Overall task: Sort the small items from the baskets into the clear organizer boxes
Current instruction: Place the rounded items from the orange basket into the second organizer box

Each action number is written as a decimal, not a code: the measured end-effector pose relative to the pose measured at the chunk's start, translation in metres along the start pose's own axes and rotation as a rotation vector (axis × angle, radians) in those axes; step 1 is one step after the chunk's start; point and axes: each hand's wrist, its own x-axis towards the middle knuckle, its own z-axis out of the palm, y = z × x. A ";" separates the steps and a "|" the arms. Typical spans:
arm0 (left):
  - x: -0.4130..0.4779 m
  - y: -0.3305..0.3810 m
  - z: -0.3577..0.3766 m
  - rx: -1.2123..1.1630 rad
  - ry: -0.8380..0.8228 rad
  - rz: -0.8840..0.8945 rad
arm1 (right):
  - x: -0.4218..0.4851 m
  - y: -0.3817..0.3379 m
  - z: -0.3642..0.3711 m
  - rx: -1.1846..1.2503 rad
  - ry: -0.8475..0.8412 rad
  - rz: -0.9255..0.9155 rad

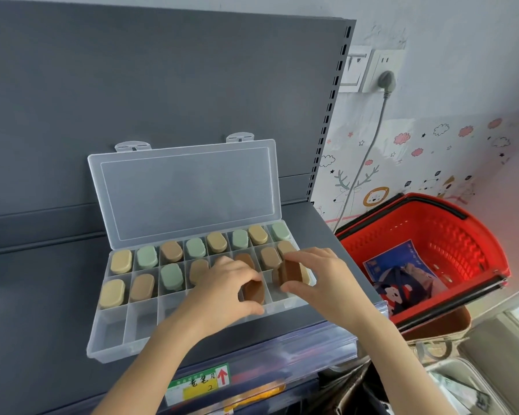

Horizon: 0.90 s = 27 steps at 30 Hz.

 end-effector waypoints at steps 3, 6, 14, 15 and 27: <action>-0.001 0.000 -0.001 0.037 0.026 0.016 | -0.002 -0.001 0.003 -0.073 -0.067 -0.039; -0.003 0.000 -0.003 0.055 0.072 0.008 | -0.002 -0.002 0.010 -0.147 -0.112 -0.082; -0.012 0.000 -0.002 0.044 0.078 -0.016 | 0.001 -0.002 0.016 -0.215 -0.173 -0.078; -0.013 0.000 -0.001 0.040 0.078 -0.018 | 0.002 -0.001 0.016 -0.216 -0.178 -0.078; -0.014 0.002 0.002 0.023 0.092 -0.033 | -0.003 0.004 0.017 -0.228 -0.156 -0.143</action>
